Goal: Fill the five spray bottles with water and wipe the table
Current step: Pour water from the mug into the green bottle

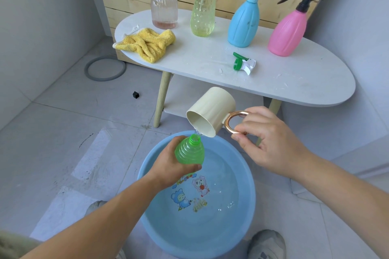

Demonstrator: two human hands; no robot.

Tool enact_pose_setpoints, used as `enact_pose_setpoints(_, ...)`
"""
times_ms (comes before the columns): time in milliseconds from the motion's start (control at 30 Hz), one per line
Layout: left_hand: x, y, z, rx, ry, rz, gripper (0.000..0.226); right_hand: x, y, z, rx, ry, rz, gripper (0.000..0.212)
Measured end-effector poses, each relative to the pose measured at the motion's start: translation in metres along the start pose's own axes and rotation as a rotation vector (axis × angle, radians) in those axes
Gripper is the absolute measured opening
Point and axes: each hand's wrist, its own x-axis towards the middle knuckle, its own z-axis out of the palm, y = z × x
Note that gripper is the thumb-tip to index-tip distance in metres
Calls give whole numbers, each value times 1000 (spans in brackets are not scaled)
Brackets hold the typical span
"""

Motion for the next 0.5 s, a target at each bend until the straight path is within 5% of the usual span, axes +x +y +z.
enact_pose_setpoints(367,2,-2,1,12,4,7,76,1,-3,3,-155,-12,-210,23)
enact_pose_setpoints(500,2,-4,1,-1,-2,10,74,-1,-7,17,112,-5,126,26)
